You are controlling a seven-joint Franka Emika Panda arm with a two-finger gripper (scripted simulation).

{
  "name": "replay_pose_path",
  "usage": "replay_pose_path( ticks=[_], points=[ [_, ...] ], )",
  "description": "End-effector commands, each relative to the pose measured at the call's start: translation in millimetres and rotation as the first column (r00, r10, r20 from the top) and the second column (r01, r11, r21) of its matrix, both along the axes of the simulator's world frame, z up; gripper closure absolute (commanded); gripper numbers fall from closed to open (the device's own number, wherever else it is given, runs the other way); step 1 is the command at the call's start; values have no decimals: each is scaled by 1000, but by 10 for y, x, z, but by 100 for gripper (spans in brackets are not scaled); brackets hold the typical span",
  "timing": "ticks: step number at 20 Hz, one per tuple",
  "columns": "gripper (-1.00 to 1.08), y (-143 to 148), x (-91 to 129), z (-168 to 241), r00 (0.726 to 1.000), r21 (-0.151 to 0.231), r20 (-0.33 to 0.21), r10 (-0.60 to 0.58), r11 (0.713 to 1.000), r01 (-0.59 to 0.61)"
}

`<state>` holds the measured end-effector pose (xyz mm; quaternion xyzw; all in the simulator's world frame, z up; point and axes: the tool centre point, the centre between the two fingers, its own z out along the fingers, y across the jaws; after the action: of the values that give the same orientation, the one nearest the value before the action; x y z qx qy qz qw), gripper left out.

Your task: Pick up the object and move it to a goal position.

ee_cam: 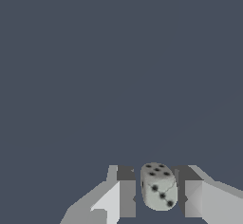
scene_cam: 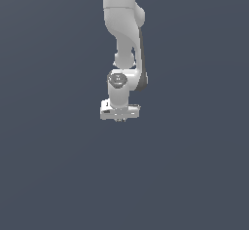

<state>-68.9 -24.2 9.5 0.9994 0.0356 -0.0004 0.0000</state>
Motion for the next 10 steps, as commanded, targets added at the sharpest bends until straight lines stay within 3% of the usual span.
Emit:
replay_pose_path(
  ticks=[1,10],
  points=[
    [108,0,5,-7,1000,0,1,0,1000,0],
    [108,-19,17,17,1000,0,1,0,1000,0]
  ],
)
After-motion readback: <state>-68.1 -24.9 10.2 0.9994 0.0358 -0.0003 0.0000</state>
